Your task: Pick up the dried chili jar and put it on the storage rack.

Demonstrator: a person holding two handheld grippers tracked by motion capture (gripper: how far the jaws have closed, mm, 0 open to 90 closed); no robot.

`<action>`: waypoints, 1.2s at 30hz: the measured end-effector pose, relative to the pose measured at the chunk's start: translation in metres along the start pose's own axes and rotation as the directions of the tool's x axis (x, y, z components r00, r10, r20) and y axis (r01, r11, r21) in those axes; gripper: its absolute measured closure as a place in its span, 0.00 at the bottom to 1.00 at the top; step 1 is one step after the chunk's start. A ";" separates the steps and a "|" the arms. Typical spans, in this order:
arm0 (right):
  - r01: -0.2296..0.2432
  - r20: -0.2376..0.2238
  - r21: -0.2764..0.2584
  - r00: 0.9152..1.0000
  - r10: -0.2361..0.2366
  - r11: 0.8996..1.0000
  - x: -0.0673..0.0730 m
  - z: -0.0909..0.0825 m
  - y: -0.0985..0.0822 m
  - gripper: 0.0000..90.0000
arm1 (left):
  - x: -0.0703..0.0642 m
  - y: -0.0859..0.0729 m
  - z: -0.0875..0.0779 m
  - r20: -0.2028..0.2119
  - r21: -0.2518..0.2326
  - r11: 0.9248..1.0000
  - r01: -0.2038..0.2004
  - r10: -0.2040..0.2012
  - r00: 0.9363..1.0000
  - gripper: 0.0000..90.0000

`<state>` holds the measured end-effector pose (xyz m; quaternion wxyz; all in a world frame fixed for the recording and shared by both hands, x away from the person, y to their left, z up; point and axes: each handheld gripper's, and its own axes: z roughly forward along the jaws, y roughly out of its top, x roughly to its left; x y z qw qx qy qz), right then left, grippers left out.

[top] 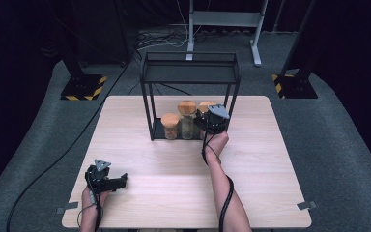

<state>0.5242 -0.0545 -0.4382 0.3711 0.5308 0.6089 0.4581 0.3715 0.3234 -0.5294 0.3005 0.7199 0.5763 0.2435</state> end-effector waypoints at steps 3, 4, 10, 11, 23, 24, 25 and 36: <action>0.000 0.003 -0.004 1.000 0.000 1.000 0.001 0.001 0.000 0.27 | 0.000 0.000 0.000 -0.001 0.000 1.000 -0.001 0.001 1.000 0.01; 0.000 0.005 -0.005 1.000 0.000 1.000 0.001 0.001 0.000 0.27 | 0.000 0.000 0.000 -0.001 0.000 1.000 -0.001 0.001 1.000 0.01; 0.001 0.004 0.000 1.000 -0.001 1.000 0.002 0.002 0.000 0.27 | 0.000 0.000 0.000 -0.002 0.000 1.000 -0.002 0.002 1.000 0.01; -0.001 0.004 -0.001 1.000 0.001 1.000 0.002 0.002 0.000 0.27 | 0.000 0.000 0.000 -0.002 -0.001 1.000 -0.002 0.002 1.000 0.01; -0.023 0.009 0.001 1.000 0.023 1.000 0.001 0.002 0.001 0.27 | 0.000 0.000 0.000 -0.002 0.000 1.000 0.000 0.000 1.000 0.01; -0.026 0.010 0.002 1.000 0.026 1.000 0.000 0.002 0.001 0.27 | 0.000 0.000 0.000 -0.001 0.000 1.000 0.000 0.000 1.000 0.01; -0.027 0.009 0.003 1.000 0.027 1.000 0.000 0.002 0.001 0.26 | 0.000 0.000 0.000 -0.001 0.000 1.000 0.000 0.000 1.000 0.01; -0.035 0.006 0.019 0.999 0.035 0.999 0.002 0.002 0.001 0.22 | 0.000 0.000 0.000 -0.002 -0.002 1.000 0.000 0.000 1.000 0.01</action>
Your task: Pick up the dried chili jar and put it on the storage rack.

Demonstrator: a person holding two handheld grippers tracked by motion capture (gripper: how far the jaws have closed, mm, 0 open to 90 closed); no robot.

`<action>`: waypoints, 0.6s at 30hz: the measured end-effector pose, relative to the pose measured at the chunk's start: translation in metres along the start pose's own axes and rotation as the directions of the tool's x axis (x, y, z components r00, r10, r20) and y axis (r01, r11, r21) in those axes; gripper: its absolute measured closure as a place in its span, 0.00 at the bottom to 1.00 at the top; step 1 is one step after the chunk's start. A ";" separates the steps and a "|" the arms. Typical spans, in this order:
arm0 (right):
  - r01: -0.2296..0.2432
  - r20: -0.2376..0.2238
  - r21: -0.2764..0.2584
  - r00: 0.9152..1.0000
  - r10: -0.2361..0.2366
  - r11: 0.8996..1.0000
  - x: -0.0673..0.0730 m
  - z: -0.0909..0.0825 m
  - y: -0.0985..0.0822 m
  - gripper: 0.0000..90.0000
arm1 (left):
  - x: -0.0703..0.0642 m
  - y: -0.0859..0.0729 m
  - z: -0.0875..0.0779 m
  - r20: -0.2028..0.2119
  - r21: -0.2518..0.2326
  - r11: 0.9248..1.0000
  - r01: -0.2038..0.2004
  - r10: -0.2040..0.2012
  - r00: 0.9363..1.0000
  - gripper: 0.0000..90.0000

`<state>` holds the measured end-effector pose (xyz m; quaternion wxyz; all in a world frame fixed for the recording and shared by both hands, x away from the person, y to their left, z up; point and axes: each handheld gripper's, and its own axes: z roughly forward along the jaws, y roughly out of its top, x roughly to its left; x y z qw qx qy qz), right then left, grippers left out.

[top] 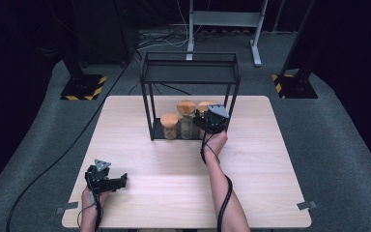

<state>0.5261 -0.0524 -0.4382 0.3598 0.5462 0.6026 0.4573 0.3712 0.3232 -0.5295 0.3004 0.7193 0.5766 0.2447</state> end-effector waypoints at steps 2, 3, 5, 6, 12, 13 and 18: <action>-0.003 -0.001 0.003 1.000 0.003 1.000 0.000 0.000 0.000 0.21 | 0.000 0.000 0.000 0.000 0.000 1.000 0.000 0.000 1.000 0.01; -0.004 -0.001 0.004 1.000 0.004 1.000 0.000 0.000 -0.001 0.20 | 0.000 0.000 0.000 0.000 0.000 1.000 0.000 0.000 1.000 0.01; -0.002 0.000 0.005 1.000 0.002 1.000 0.000 -0.001 -0.001 0.19 | 0.000 0.000 0.000 0.001 0.000 1.000 0.001 -0.001 1.000 0.01; -0.003 0.003 0.006 1.000 0.003 1.000 0.001 -0.001 -0.002 0.17 | 0.000 0.000 0.000 0.000 0.000 1.000 0.000 0.000 1.000 0.01; -0.018 -0.004 0.023 1.000 0.018 1.000 0.000 -0.003 -0.007 0.15 | 0.000 0.000 0.000 0.001 0.000 1.000 0.001 -0.001 1.000 0.01; -0.018 -0.005 0.024 1.000 0.019 1.000 0.000 -0.003 -0.007 0.15 | 0.000 0.000 0.000 0.001 0.000 1.000 0.000 0.000 1.000 0.01; -0.019 -0.018 0.049 1.000 0.020 0.999 0.000 -0.006 -0.011 0.11 | 0.000 0.000 0.000 0.001 0.000 1.000 0.001 -0.001 1.000 0.01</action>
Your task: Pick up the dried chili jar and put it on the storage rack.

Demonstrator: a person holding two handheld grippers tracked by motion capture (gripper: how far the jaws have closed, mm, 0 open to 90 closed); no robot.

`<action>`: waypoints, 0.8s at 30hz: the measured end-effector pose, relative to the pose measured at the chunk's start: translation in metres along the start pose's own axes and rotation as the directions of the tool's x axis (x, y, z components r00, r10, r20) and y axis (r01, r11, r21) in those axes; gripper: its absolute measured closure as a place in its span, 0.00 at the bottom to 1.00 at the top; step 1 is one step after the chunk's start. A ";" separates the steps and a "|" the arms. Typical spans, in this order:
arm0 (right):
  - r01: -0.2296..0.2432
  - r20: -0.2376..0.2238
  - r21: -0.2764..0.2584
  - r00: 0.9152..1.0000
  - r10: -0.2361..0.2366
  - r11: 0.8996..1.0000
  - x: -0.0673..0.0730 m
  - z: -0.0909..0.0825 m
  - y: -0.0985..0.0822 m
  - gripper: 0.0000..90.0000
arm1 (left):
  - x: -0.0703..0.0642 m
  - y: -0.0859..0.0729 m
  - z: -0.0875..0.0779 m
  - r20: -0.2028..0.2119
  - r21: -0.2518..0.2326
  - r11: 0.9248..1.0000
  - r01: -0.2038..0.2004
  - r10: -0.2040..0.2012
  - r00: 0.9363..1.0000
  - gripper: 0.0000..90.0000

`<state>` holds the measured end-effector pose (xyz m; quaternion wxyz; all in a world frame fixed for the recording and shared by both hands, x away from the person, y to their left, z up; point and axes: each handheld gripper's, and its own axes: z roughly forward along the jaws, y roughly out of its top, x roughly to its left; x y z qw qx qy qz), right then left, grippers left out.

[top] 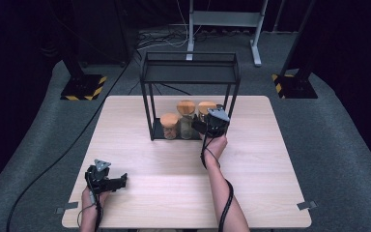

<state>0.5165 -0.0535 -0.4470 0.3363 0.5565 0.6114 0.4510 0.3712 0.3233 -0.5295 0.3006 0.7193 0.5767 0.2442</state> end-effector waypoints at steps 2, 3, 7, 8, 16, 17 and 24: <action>0.001 -0.009 0.023 1.000 -0.001 1.000 0.000 -0.001 -0.003 0.09 | 0.000 0.000 0.000 0.001 0.000 1.000 0.001 -0.001 1.000 0.01; 0.002 -0.019 0.037 1.000 -0.001 0.999 -0.001 -0.001 -0.003 0.07 | 0.000 0.000 0.000 0.001 0.000 1.000 0.001 -0.001 1.000 0.01; 0.011 -0.053 0.089 0.999 -0.006 0.996 -0.002 -0.004 -0.009 0.04 | 0.000 0.000 0.000 0.001 0.001 1.000 0.002 -0.002 1.000 0.01; 0.014 -0.058 0.099 0.998 -0.009 0.995 -0.002 -0.005 -0.010 0.03 | 0.000 0.000 0.000 0.001 0.001 1.000 0.002 -0.002 1.000 0.01; 0.044 -0.153 0.243 0.988 -0.007 0.969 -0.010 -0.010 -0.026 0.02 | 0.000 0.000 0.000 0.003 0.001 1.000 0.004 -0.004 1.000 0.01; 0.047 -0.157 0.260 0.988 -0.006 0.965 -0.011 -0.011 -0.029 0.02 | 0.000 0.000 0.000 0.003 0.001 1.000 0.004 -0.004 1.000 0.01; 0.080 -0.193 0.334 0.981 -0.015 0.939 -0.020 -0.019 -0.045 0.01 | 0.001 0.000 0.000 0.004 0.001 1.000 0.005 -0.005 1.000 0.01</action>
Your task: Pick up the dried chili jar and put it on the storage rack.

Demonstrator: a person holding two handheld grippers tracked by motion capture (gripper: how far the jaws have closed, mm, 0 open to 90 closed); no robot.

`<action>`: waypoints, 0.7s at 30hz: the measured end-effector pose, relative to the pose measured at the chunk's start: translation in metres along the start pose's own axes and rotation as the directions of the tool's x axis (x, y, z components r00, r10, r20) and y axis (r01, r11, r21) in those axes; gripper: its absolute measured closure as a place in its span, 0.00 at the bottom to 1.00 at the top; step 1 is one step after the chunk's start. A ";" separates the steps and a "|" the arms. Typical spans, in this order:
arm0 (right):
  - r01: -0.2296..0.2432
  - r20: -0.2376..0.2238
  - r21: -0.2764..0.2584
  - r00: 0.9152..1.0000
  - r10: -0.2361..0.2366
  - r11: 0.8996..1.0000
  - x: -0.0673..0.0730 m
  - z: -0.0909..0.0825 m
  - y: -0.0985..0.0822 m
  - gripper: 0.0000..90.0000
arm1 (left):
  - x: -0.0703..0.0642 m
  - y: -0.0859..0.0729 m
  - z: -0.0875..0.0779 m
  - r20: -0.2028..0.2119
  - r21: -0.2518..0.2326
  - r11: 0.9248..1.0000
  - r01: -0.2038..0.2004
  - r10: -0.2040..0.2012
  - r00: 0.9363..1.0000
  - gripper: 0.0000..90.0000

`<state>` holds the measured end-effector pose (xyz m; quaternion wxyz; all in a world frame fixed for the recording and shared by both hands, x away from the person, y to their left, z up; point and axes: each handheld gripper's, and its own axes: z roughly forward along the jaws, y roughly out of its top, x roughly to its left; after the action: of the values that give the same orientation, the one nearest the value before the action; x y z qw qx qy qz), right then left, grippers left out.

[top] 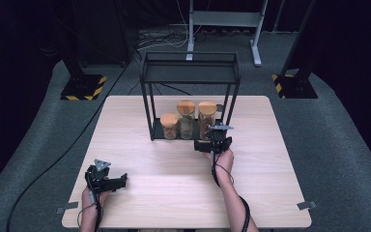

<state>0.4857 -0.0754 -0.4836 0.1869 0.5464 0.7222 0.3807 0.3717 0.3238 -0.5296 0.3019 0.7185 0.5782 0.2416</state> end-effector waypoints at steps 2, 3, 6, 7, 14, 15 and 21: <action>0.011 -0.009 0.020 1.000 -0.010 1.000 0.000 -0.003 -0.006 0.01 | 0.000 0.000 0.000 0.000 0.000 1.000 0.000 0.000 1.000 0.01; 0.017 -0.013 0.032 1.000 -0.016 0.999 0.000 -0.005 -0.009 0.00 | 0.000 0.000 0.000 0.000 0.000 1.000 0.000 0.000 1.000 0.01; 0.039 -0.025 0.053 0.999 -0.038 0.998 0.000 -0.010 -0.017 0.00 | 0.000 0.000 0.000 -0.001 0.000 1.000 -0.001 0.001 1.000 0.01; 0.043 -0.027 0.054 0.999 -0.042 0.998 0.000 -0.012 -0.020 0.00 | 0.000 0.000 0.000 -0.001 0.000 1.000 -0.001 0.001 1.000 0.01; 0.081 -0.046 0.067 0.996 -0.078 0.994 0.003 -0.027 -0.036 0.00 | 0.000 0.000 0.000 -0.002 0.000 1.000 -0.003 0.003 1.000 0.01; 0.081 -0.049 0.068 0.996 -0.078 0.994 0.003 -0.029 -0.038 0.00 | 0.000 0.000 0.000 -0.002 0.000 1.000 -0.003 0.003 1.000 0.01; 0.103 -0.061 0.072 0.993 -0.099 0.992 0.001 -0.039 -0.052 0.00 | 0.000 0.000 0.000 -0.002 0.000 1.000 -0.003 0.003 1.000 0.01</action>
<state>0.4255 -0.0940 -0.4977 0.1644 0.5046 0.7678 0.3590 0.3714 0.3235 -0.5295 0.3008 0.7191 0.5774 0.2430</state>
